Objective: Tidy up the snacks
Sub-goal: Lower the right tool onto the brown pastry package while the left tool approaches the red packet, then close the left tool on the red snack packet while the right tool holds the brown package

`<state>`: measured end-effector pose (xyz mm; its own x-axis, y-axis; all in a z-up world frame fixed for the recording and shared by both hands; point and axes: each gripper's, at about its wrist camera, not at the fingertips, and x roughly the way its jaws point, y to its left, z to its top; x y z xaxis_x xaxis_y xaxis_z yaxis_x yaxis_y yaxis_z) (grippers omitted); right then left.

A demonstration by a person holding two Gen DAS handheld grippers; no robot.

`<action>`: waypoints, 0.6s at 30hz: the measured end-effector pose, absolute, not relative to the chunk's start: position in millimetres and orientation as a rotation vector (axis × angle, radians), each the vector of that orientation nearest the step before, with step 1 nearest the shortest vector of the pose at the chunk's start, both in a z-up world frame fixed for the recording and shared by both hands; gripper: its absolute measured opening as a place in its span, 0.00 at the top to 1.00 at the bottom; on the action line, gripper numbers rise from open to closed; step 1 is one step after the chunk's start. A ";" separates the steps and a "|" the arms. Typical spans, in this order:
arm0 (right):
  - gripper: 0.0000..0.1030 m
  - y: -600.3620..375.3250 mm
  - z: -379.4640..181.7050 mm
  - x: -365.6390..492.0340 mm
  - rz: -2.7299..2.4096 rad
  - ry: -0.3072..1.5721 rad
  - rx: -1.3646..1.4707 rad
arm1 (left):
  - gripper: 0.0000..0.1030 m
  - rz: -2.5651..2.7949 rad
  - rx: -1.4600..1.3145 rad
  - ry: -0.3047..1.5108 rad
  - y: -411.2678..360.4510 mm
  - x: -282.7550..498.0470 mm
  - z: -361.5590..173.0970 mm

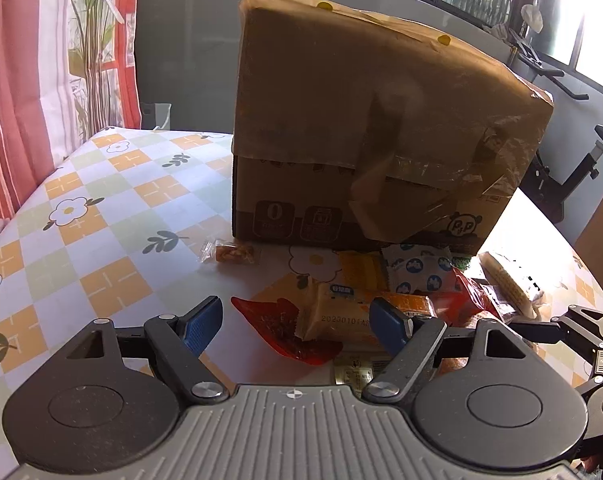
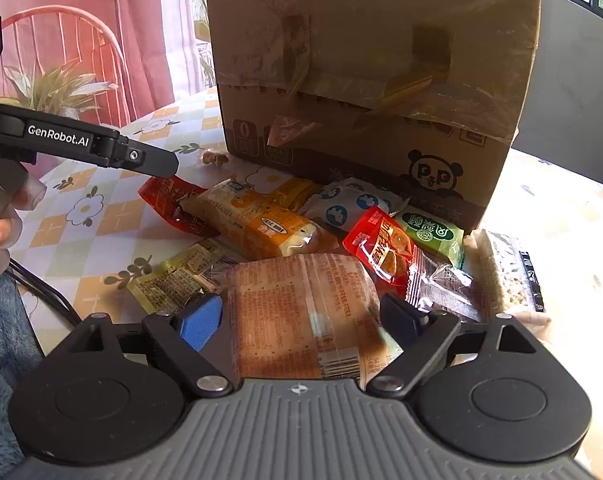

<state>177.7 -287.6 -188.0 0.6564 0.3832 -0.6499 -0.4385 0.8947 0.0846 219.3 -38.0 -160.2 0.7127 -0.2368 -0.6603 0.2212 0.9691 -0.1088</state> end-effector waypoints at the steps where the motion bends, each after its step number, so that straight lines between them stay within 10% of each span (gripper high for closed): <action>1: 0.14 -287.7 -189.6 177.4 0.465 0.713 -0.090 | 0.20 -0.256 -0.021 0.740 -38.8 219.1 -161.4; 18: 0.28 -307.5 -206.4 178.3 0.529 0.579 -0.032 | 0.20 -0.233 -0.019 0.788 -45.0 218.9 -171.0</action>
<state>178.3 -307.5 -206.4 0.7082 0.4673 -0.5292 -0.4849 0.8668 0.1163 218.9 -45.0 -171.0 0.6810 -0.2141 -0.7003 0.2004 0.9743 -0.1031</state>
